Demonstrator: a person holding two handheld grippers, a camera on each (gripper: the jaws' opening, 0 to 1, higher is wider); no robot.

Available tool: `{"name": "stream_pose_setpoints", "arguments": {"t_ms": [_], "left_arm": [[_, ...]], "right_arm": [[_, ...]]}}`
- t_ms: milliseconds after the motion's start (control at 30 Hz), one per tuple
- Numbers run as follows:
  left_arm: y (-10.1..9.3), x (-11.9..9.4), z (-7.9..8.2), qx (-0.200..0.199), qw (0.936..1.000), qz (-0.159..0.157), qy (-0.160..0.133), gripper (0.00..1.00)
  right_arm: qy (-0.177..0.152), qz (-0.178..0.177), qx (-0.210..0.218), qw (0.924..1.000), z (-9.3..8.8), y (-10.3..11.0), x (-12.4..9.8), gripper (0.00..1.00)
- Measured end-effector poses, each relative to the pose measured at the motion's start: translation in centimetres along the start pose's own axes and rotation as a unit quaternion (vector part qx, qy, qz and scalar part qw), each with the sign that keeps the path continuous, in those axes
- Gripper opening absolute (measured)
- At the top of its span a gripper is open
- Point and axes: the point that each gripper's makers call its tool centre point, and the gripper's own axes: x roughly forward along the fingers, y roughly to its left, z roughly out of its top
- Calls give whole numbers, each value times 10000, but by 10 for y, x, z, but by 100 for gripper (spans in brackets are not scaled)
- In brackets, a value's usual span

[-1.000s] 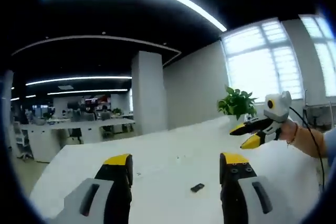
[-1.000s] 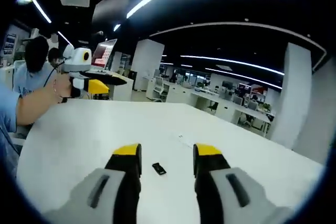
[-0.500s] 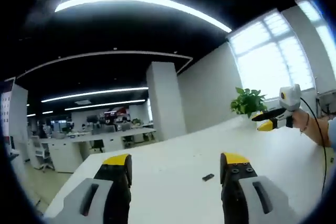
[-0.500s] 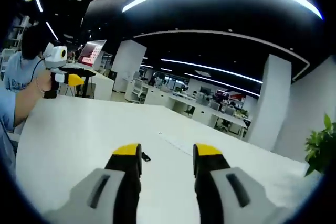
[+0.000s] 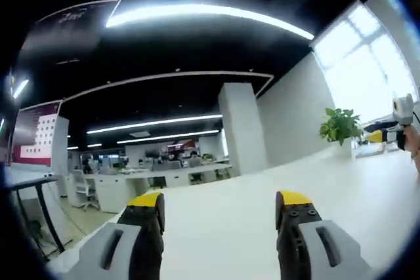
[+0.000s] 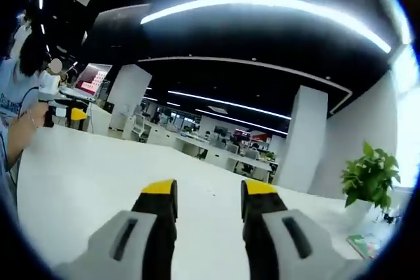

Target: Snap the two parts of the plastic buckle together until the buckle closes and remains connected.

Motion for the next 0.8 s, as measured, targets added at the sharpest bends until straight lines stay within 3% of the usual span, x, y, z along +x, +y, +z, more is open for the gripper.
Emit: {"name": "stream_pose_setpoints", "arguments": {"t_ms": [200, 267, 300, 533, 667, 800], "left_arm": [[7, 0, -20, 121, 9995, 267, 103, 69], [10, -1, -24, 232, 9992, 319, 80, 68], [12, -2, -28, 265, 9990, 336, 121, 68], [18, -6, -27, 75, 9994, 347, 6, 67], [13, -4, -38, 33, 9994, 206, 277, 67], [8, -2, -40, 108, 9994, 128, 317, 67]], "right_arm": [[-61, -351, 220, 9991, -25, -12, -6, 38], [52, -395, 472, 9981, -39, -15, -6, 37], [289, -331, 541, 9976, -48, -16, -9, 37], [407, -491, 546, 9965, -55, -21, -11, 36], [523, -499, 523, 9960, -60, -20, -10, 36], [670, -553, 572, 9946, -67, -22, -10, 36]]}}
